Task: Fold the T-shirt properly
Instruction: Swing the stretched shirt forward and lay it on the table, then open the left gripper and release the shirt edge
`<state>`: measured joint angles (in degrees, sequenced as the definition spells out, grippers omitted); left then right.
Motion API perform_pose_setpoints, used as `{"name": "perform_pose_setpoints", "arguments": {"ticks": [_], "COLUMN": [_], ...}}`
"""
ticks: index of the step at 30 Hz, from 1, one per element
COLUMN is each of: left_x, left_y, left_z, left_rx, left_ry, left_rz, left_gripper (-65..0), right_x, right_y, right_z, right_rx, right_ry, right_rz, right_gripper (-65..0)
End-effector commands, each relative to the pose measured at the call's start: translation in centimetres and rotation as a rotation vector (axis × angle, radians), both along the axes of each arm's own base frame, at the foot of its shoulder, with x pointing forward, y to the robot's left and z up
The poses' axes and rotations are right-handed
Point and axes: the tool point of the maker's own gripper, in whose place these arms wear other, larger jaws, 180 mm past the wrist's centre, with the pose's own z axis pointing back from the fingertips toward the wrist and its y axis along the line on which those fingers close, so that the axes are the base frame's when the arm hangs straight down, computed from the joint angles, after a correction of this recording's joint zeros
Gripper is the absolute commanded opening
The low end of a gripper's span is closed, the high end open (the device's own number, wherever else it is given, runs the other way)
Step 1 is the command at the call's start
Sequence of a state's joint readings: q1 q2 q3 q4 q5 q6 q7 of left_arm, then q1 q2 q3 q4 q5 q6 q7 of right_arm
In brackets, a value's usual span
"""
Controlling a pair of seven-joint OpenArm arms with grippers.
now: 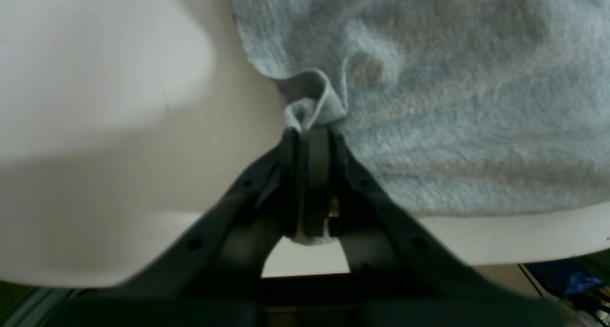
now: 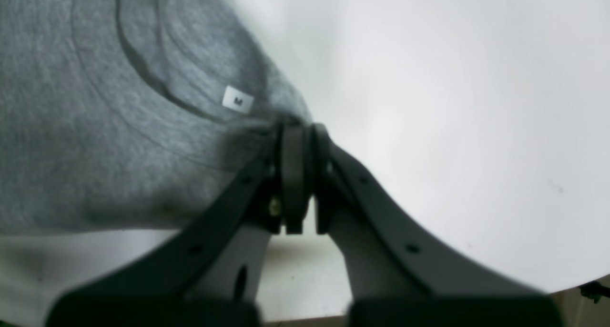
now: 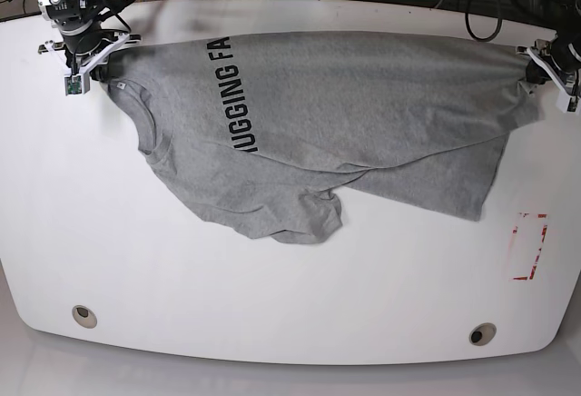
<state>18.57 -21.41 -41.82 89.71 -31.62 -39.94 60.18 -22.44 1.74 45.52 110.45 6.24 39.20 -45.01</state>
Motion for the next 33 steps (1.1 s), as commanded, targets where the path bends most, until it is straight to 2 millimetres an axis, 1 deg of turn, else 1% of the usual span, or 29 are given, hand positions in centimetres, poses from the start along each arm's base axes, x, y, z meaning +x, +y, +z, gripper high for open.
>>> {"name": "perform_pose_setpoints", "arguments": {"ticks": [1,6,8,10,17,21,28,33], "left_x": [0.53,0.47,0.40,0.40,0.41,0.09,-0.25,-0.25], "left_y": [0.71,0.82,0.88,0.88,0.92,0.95,1.07,1.07], "left_z": [0.97,0.95,0.91,0.91,0.97,0.77,0.67,0.67], "left_rx": [0.026,0.034,0.038,0.038,0.040,0.042,0.044,0.044], "left_ry": [-0.025,-0.021,-0.016,-0.016,-0.016,0.007,0.026,0.026], "left_rz": [-0.008,-0.008,-0.008,-0.008,-0.009,-0.010,-0.007,-0.007], "left_gripper": [-61.1,-43.8,-39.6,-38.6,-38.3,-38.1,-32.5,-32.1], "right_x": [0.52,0.39,0.33,0.33,0.31,0.29,0.29,0.29], "right_y": [-0.31,-0.05,0.10,0.10,0.20,0.20,0.20,0.20], "right_z": [0.95,0.73,0.62,0.62,0.57,0.52,0.52,0.52], "right_rx": [-0.018,-0.009,-0.004,-0.004,-0.001,0.000,0.000,0.000], "right_ry": [-0.035,-0.030,-0.029,-0.029,-0.029,-0.028,-0.028,-0.028], "right_rz": [0.007,0.000,-0.002,-0.002,-0.002,-0.003,-0.003,-0.003], "right_gripper": [-64.8,-64.8,-64.8,-64.8,-64.8,-64.8,-64.8,-64.8]}}
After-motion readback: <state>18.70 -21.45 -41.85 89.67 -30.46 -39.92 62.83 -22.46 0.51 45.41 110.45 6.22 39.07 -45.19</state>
